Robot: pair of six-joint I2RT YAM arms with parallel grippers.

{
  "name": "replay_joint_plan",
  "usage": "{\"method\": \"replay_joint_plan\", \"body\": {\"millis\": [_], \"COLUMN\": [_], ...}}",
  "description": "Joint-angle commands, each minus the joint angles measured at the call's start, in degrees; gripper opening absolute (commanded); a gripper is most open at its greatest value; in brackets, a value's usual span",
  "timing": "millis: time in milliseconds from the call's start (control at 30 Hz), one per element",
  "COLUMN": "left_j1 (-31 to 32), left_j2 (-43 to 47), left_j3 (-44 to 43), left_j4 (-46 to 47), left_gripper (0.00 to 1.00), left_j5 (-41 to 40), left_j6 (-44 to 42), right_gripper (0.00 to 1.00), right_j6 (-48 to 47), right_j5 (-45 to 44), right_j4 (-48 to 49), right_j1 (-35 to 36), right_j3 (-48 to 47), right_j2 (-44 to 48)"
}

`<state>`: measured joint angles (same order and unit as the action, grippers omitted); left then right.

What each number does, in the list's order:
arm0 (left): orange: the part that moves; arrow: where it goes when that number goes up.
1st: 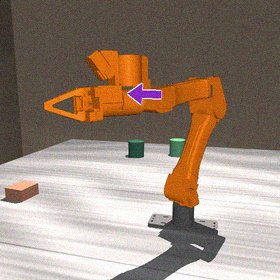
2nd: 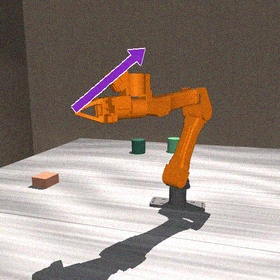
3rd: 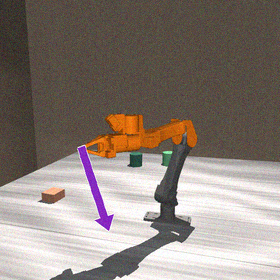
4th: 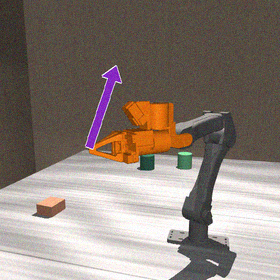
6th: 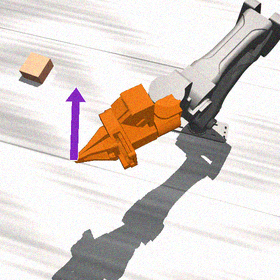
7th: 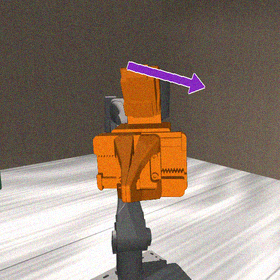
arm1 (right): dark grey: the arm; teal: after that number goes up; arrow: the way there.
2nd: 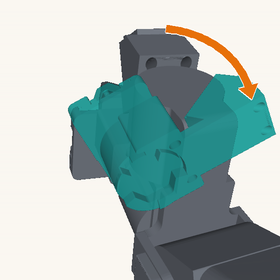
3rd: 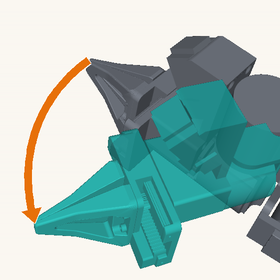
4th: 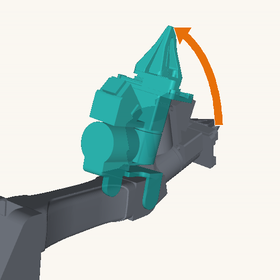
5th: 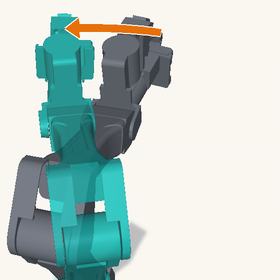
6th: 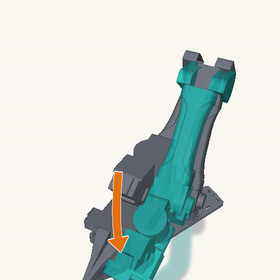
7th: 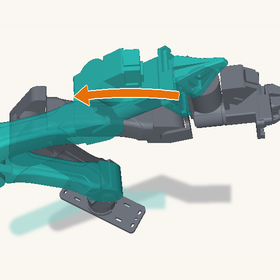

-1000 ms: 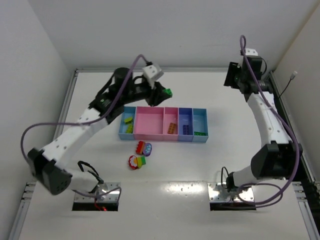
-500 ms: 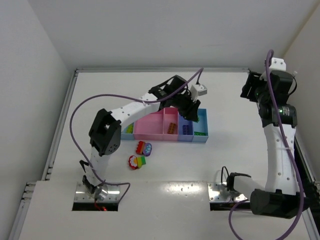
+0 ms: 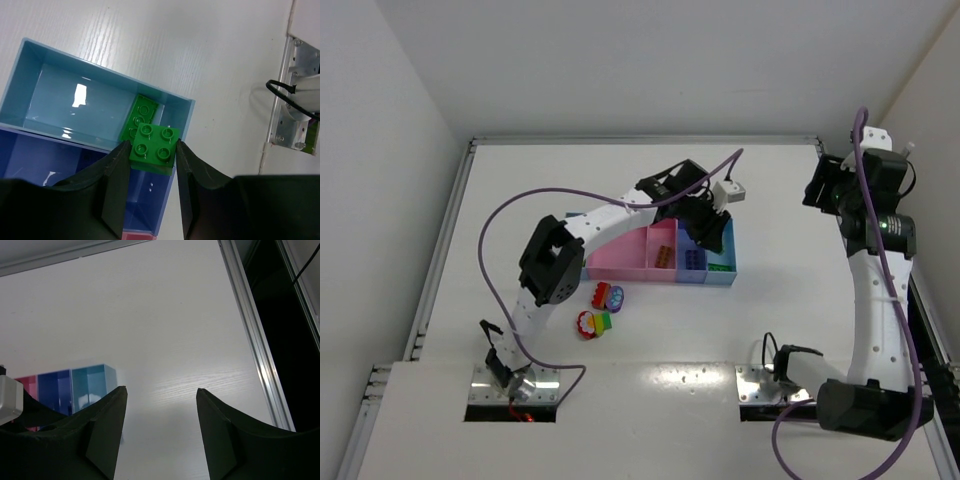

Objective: Sort the legos into containers by color

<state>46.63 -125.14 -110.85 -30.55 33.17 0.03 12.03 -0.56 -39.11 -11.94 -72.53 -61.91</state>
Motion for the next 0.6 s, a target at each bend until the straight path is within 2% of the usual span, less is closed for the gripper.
{"method": "replay_joint_plan", "body": {"millis": [0, 67, 300, 367, 400, 467, 567], "left_j1": [0.48, 0.48, 0.48, 0.48, 0.48, 0.48, 0.48], "left_j2": [-0.63, -1.16, -1.86, -2.39, -2.39, -2.39, -1.77], "left_j3": [-2.09, -2.09, -3.50, -5.16, -5.17, -5.17, -4.03], "left_j4": [0.05, 0.05, 1.19, 1.19, 1.19, 1.72, 3.82], "left_gripper": [0.28, 0.35, 0.39, 0.45, 0.54, 0.62, 0.65], "left_j5": [0.49, -0.03, 1.28, 1.90, 2.51, 2.52, 3.04], "left_j6": [-0.82, -1.35, -1.88, -1.88, -1.88, -1.88, -1.88], "right_gripper": [0.60, 0.60, 0.60, 0.60, 0.60, 0.60, 0.60], "right_j6": [0.62, 0.62, 0.62, 0.62, 0.62, 0.62, 0.62], "right_j5": [1.26, 1.79, 2.40, 2.40, 2.40, 2.93, 2.93], "right_j4": [0.70, 0.70, 1.23, 1.23, 1.23, 1.23, 1.23], "right_j1": [-0.45, -0.45, -0.45, -0.45, -0.45, -0.45, -0.45], "right_j3": [-0.07, -0.07, 0.99, 1.51, 1.52, 1.52, 2.04], "right_j2": [0.21, -0.31, -0.32, -0.32, -0.32, -0.32, -0.32]}}
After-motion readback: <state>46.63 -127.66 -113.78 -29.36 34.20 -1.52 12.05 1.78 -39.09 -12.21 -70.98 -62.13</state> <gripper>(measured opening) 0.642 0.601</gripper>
